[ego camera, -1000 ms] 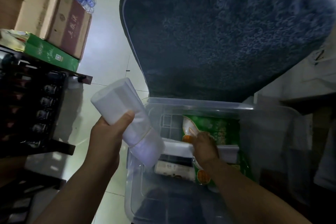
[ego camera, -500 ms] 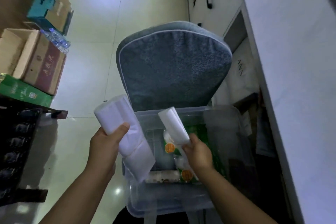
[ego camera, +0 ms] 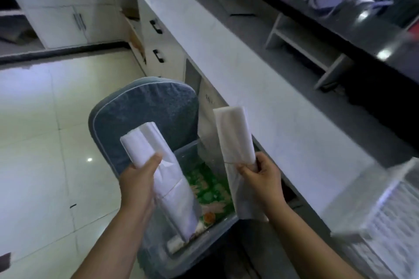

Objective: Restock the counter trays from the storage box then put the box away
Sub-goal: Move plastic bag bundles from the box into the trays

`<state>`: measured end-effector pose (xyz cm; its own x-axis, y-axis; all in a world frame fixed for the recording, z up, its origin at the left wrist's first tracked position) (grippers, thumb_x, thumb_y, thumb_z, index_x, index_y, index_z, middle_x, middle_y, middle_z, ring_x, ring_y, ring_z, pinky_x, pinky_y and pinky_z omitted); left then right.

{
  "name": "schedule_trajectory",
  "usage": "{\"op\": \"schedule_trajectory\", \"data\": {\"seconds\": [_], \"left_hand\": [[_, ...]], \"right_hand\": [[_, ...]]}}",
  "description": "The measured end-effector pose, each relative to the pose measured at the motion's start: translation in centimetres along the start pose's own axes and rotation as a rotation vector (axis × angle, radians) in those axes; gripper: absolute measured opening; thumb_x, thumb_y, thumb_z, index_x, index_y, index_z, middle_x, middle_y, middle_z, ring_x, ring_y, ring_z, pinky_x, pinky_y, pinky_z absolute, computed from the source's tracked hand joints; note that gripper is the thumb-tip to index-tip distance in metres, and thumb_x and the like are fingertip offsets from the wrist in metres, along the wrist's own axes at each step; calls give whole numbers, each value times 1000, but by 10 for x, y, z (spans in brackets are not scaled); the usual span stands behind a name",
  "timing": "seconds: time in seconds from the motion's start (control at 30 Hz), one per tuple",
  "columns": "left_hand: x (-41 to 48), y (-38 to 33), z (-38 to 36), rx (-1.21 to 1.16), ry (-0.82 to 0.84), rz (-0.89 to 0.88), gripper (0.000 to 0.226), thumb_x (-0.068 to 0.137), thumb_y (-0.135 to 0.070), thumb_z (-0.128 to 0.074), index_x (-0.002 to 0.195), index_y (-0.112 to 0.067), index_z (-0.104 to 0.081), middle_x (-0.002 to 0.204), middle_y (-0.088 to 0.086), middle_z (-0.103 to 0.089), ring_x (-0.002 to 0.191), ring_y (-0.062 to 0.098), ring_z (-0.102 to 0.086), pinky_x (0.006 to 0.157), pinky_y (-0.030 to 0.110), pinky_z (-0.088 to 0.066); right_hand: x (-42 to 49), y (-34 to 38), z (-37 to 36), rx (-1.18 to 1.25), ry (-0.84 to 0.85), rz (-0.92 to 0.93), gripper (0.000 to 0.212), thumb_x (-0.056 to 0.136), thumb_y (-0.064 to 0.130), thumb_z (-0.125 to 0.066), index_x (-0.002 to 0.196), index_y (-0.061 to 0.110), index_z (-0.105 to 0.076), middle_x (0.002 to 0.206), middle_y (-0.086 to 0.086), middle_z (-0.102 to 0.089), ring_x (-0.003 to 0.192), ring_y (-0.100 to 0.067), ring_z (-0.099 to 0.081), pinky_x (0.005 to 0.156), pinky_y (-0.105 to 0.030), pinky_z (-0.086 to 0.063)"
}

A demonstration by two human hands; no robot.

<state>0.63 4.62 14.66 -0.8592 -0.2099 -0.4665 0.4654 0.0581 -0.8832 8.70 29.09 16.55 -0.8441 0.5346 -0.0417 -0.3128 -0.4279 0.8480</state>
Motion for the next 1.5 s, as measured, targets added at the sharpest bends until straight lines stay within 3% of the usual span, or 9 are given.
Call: {"op": "schedule_trajectory", "data": {"seconds": [0.13,0.4,0.57,0.83,1.0,1.13,1.23,1.33,1.5], "left_hand": [[-35,-20,-57,31,163,-35,36,67,-48,-76,70,-17,-57,75,-4,-63,66,13,-60,54,27,-44],[-154,-54,-196,104,576,-203,40,59,-48,-80,69,-15,-59,67,-3,-67,59,16,-66,46,25,-47],[-240,-60,-287,151,849,-335,31,61,-38,-80,75,-14,-66,71,2,-72,62,18,-69,50,28,-51],[-347,-27,-429,357,1190,-385,16,71,-24,-78,79,-13,-68,68,0,-75,61,13,-71,47,22,-54],[-357,15,-486,688,1209,-516,19,70,-27,-77,80,-16,-65,71,1,-70,56,11,-65,40,13,-46],[-344,48,-499,852,1116,-649,40,68,-35,-71,103,-20,-60,79,-4,-66,65,9,-63,42,17,-43],[-337,58,-501,990,1060,-781,47,68,-34,-70,110,-22,-53,85,-4,-64,71,12,-61,51,23,-42],[-332,71,-493,1080,1038,-840,54,71,-26,-71,119,-19,-47,115,3,-62,90,23,-60,70,28,-44],[-328,96,-467,1215,986,-1191,59,86,-17,-59,138,-14,-31,147,9,-30,130,27,-37,101,32,-35]], "right_hand": [[-24,5,66,-44,-178,10,17,74,26,-71,76,18,-57,70,0,-61,64,-14,-55,57,-37,-48],[-83,-21,223,131,-606,-75,15,74,20,-76,74,21,-60,68,17,-65,59,3,-57,49,-11,-45],[-114,-57,316,284,-779,-128,14,76,15,-75,83,19,-64,84,-1,-72,72,-16,-68,62,-30,-56],[-139,-127,424,392,-877,-165,14,77,10,-74,81,20,-64,75,6,-72,64,-9,-67,52,-20,-53],[-134,-153,455,406,-860,-164,14,78,12,-73,80,20,-63,69,10,-70,59,-2,-65,44,-12,-47],[-128,-168,462,404,-822,-187,13,78,9,-73,83,16,-63,77,4,-69,57,1,-63,48,-14,-51],[-123,-175,463,419,-793,-206,13,79,10,-72,84,16,-63,78,3,-69,58,0,-64,47,-14,-51],[-119,-177,464,417,-787,-215,13,79,12,-73,85,19,-63,80,3,-70,61,-2,-65,48,-15,-51],[-111,-176,461,389,-799,-224,14,78,14,-73,85,20,-63,81,2,-70,65,-8,-66,53,-18,-54]]}}
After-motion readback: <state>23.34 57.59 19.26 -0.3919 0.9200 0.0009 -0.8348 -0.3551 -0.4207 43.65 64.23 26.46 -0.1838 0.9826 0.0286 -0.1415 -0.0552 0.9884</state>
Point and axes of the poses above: each hand's wrist, its own x-axis towards the middle knuckle, its own z-axis out of the back of the hand, y = z × x, the point moved 1 cm from there along x, towards the middle knuckle
